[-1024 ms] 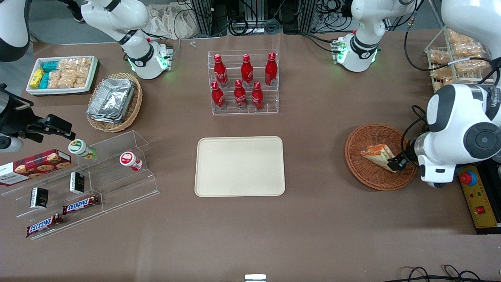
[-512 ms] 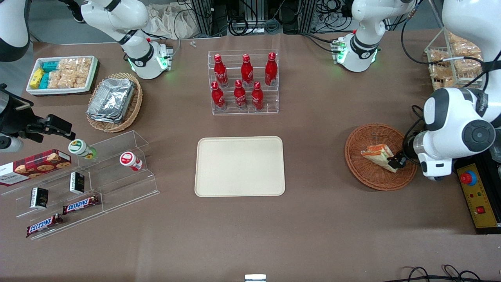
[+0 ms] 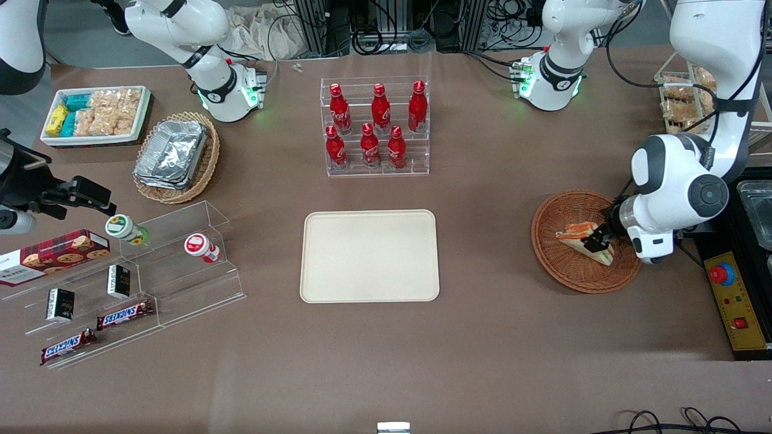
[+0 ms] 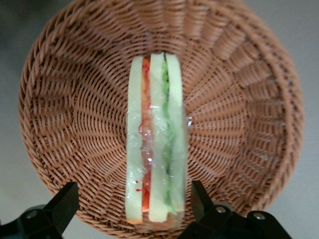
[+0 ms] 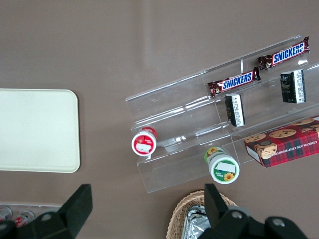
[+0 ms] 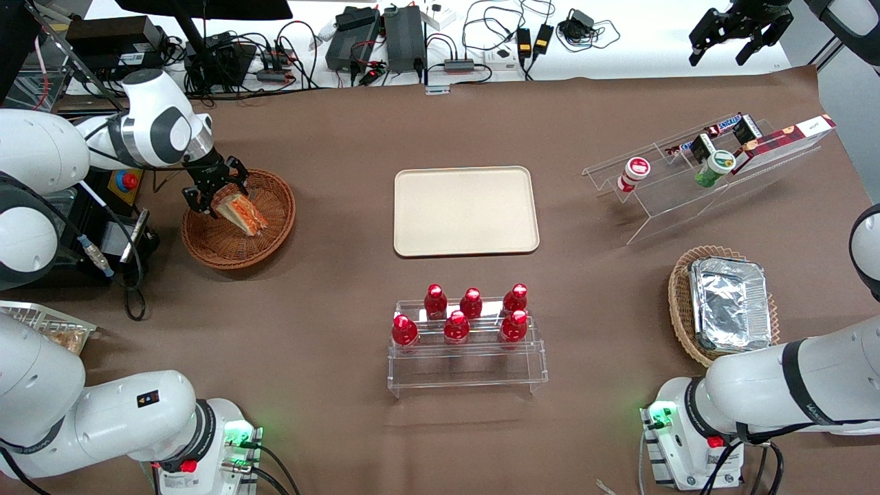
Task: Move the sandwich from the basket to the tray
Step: 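Lower the left gripper and close it on the wrapped sandwich, then lift the sandwich and carry it over the cream tray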
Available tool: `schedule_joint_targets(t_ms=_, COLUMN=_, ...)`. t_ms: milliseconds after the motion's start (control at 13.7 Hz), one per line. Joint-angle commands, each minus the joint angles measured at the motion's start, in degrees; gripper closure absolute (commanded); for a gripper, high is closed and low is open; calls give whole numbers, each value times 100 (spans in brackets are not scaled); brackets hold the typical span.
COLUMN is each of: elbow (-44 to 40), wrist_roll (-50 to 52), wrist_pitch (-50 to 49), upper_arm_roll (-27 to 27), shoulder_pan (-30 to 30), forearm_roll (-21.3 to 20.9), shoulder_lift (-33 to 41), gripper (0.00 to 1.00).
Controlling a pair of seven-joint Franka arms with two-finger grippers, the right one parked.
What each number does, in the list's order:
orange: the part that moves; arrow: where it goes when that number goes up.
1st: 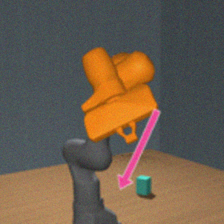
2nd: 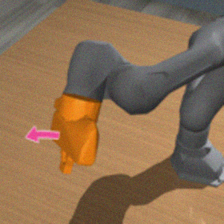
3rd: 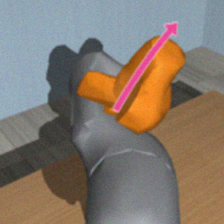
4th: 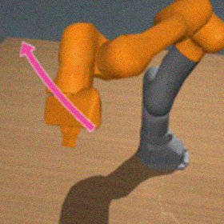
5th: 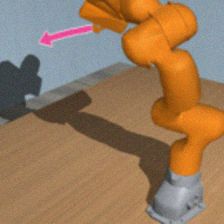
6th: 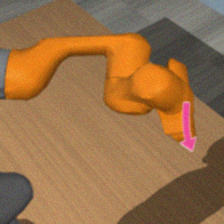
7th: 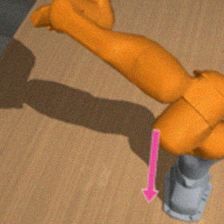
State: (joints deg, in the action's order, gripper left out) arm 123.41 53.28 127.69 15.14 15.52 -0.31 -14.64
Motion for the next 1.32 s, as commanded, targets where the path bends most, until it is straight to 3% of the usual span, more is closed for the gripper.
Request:
schedule_joint_targets(t_ms=0, elbow=298, wrist_roll=77, wrist_pitch=317, upper_arm_roll=42, shoulder_pan=39, forearm_roll=22, shoulder_lift=172, gripper=0)
schedule_joint_targets(t_ms=220, elbow=307, wrist_roll=51, wrist_pitch=529, upper_arm_roll=42, shoulder_pan=39, forearm_roll=-74, shoulder_lift=-4, gripper=4)
schedule_joint_targets(t_ms=293, elbow=307, wrist_roll=33, wrist_pitch=564, upper_arm_roll=42, shoulder_pan=39, forearm_roll=-83, shoulder_lift=-48, gripper=25)
schedule_joint_targets(t_ms=366, elbow=298, wrist_roll=16, wrist_pitch=573, upper_arm_roll=42, shoulder_pan=39, forearm_roll=-118, shoulder_lift=-66, gripper=56)
schedule_joint_targets(t_ms=512, elbow=237, wrist_roll=-46, wrist_pitch=521, upper_arm_roll=42, shoulder_pan=39, forearm_roll=-118, shoulder_lift=-40, gripper=97)
schedule_joint_targets(t_ms=659, elbow=-104, wrist_roll=-37, wrist_pitch=111, upper_arm_roll=68, shoulder_pan=30, forearm_roll=-109, shoulder_lift=144, gripper=100)
schedule_joint_targets(t_ms=805, elbow=-1120, wrist_roll=-107, wrist_pitch=-1256, upper_arm_roll=147, shoulder_pan=-118, forearm_roll=-118, shoulder_lift=216, gripper=100)
schedule_joint_targets(t_ms=951, elbow=-2220, wrist_roll=-912, wrist_pitch=-2673, upper_arm_roll=322, shoulder_pan=-399, forearm_roll=-127, shoulder_lift=111, gripper=100)
schedule_joint_targets(t_ms=1244, elbow=-2716, wrist_roll=-1373, wrist_pitch=-3153, upper_arm_roll=655, shoulder_pan=-1241, forearm_roll=-372, shoulder_lift=145, gripper=100)
